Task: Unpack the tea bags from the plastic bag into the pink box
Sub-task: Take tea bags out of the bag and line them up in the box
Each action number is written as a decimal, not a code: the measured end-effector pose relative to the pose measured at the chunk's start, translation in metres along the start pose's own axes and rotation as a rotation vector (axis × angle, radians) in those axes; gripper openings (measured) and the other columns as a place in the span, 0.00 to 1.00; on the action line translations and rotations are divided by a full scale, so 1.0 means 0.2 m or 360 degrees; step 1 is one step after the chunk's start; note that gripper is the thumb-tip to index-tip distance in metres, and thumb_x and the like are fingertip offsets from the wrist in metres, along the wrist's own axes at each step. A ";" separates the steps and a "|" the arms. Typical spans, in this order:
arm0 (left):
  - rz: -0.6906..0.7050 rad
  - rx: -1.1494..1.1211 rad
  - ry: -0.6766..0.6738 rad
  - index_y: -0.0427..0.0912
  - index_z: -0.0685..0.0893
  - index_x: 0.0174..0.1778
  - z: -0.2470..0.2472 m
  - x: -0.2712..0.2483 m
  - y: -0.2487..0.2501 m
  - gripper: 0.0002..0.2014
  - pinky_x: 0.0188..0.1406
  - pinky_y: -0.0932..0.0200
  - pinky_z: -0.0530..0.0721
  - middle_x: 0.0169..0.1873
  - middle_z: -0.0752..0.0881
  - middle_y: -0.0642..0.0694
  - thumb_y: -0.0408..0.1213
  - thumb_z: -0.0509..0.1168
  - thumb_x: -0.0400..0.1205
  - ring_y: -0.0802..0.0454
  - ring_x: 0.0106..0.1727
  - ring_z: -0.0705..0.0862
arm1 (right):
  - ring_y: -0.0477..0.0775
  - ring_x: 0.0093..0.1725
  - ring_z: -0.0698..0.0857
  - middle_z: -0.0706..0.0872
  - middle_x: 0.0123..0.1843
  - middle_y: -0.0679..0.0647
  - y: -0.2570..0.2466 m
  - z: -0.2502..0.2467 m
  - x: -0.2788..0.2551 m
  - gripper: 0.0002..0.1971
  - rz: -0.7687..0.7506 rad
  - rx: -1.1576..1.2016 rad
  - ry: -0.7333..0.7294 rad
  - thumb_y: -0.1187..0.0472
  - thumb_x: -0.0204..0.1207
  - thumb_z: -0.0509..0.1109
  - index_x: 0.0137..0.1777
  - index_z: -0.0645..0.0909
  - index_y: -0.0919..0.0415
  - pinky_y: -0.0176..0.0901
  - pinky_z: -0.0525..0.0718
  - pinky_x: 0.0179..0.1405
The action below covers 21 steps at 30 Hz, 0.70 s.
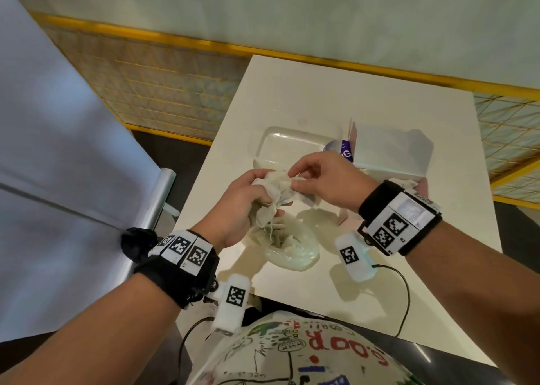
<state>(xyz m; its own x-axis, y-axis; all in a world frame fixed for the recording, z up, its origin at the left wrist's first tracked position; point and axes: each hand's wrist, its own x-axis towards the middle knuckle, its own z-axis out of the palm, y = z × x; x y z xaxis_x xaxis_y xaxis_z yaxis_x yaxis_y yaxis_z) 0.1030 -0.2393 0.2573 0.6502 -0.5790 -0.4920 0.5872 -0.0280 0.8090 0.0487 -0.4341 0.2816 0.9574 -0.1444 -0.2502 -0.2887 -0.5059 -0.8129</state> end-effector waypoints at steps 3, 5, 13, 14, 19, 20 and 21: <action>0.0022 -0.0007 -0.0011 0.33 0.79 0.69 -0.04 0.01 0.03 0.20 0.40 0.51 0.90 0.61 0.85 0.28 0.17 0.56 0.83 0.35 0.52 0.92 | 0.48 0.41 0.87 0.91 0.42 0.53 0.00 -0.04 -0.01 0.05 0.0049 0.0009 0.0137 0.60 0.75 0.78 0.50 0.91 0.54 0.42 0.87 0.49; 0.0010 0.0000 -0.0018 0.34 0.81 0.68 -0.06 0.01 0.04 0.16 0.39 0.52 0.91 0.60 0.87 0.29 0.22 0.62 0.85 0.37 0.52 0.92 | 0.42 0.39 0.85 0.90 0.39 0.50 0.00 -0.05 -0.02 0.03 0.0083 0.0102 0.0189 0.60 0.75 0.79 0.48 0.91 0.55 0.38 0.84 0.46; -0.0011 0.0003 -0.0028 0.36 0.83 0.67 -0.13 0.03 0.06 0.21 0.49 0.53 0.92 0.64 0.86 0.33 0.14 0.62 0.81 0.40 0.53 0.92 | 0.47 0.27 0.80 0.86 0.34 0.60 -0.11 -0.06 -0.07 0.02 0.0143 0.0747 0.0165 0.75 0.74 0.74 0.45 0.85 0.72 0.37 0.77 0.30; -0.0009 -0.0023 -0.0042 0.36 0.83 0.67 -0.14 0.03 0.06 0.21 0.53 0.51 0.92 0.65 0.86 0.32 0.13 0.62 0.81 0.39 0.55 0.92 | 0.48 0.28 0.80 0.86 0.33 0.58 -0.12 -0.05 -0.07 0.03 0.0137 0.0792 0.0101 0.76 0.74 0.73 0.46 0.85 0.72 0.38 0.77 0.32; 0.0018 0.0000 -0.0069 0.35 0.81 0.70 -0.15 0.04 0.07 0.24 0.48 0.54 0.92 0.57 0.88 0.34 0.12 0.62 0.79 0.45 0.49 0.91 | 0.45 0.38 0.84 0.90 0.38 0.53 -0.15 0.10 -0.07 0.04 -0.0007 0.0475 -0.0064 0.69 0.73 0.78 0.46 0.90 0.64 0.37 0.82 0.41; 0.0034 0.0078 -0.0067 0.37 0.81 0.71 -0.15 0.04 0.07 0.26 0.44 0.55 0.91 0.57 0.88 0.35 0.13 0.63 0.79 0.46 0.49 0.90 | 0.42 0.37 0.83 0.89 0.39 0.51 -0.15 0.13 -0.06 0.05 -0.0053 0.0384 -0.0032 0.69 0.73 0.79 0.48 0.90 0.63 0.34 0.82 0.42; 0.0054 0.0152 -0.0070 0.39 0.81 0.71 -0.16 0.04 0.07 0.27 0.43 0.54 0.90 0.57 0.89 0.35 0.13 0.66 0.78 0.45 0.48 0.90 | 0.41 0.36 0.82 0.88 0.39 0.51 -0.15 0.16 -0.05 0.07 -0.0090 0.0303 0.0007 0.68 0.73 0.79 0.50 0.89 0.62 0.33 0.82 0.42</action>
<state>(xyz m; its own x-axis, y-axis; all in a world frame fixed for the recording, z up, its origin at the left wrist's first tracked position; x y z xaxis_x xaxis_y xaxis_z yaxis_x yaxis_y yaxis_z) 0.1328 -0.2190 0.2548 0.6459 -0.6161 -0.4509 0.5154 -0.0839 0.8528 0.0472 -0.3908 0.2920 0.9720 -0.1243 -0.1992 -0.2305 -0.3436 -0.9104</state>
